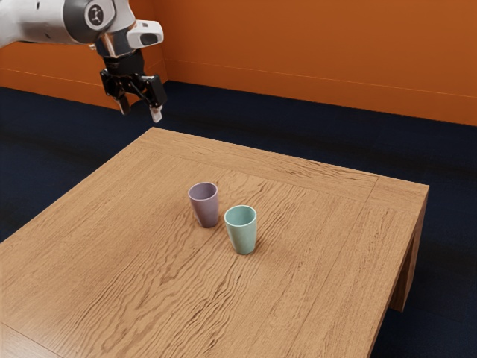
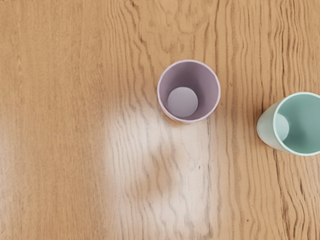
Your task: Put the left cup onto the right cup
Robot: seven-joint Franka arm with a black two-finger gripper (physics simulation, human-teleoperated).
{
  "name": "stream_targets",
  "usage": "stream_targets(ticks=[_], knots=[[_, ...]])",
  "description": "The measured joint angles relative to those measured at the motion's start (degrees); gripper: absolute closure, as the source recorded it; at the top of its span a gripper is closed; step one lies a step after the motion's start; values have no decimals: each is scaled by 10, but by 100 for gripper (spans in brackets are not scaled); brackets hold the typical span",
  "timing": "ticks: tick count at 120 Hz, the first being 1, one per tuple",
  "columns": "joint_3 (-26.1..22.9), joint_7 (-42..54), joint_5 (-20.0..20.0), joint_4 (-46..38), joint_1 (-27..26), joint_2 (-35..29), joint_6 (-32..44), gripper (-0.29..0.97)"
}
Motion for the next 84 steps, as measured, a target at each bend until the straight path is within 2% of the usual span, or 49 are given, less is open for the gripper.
stream_targets(ticks=[65,84], knots=[[0,4,-1,1,0,5,2,0],[-4,4,-1,3,0,23,2,0]])
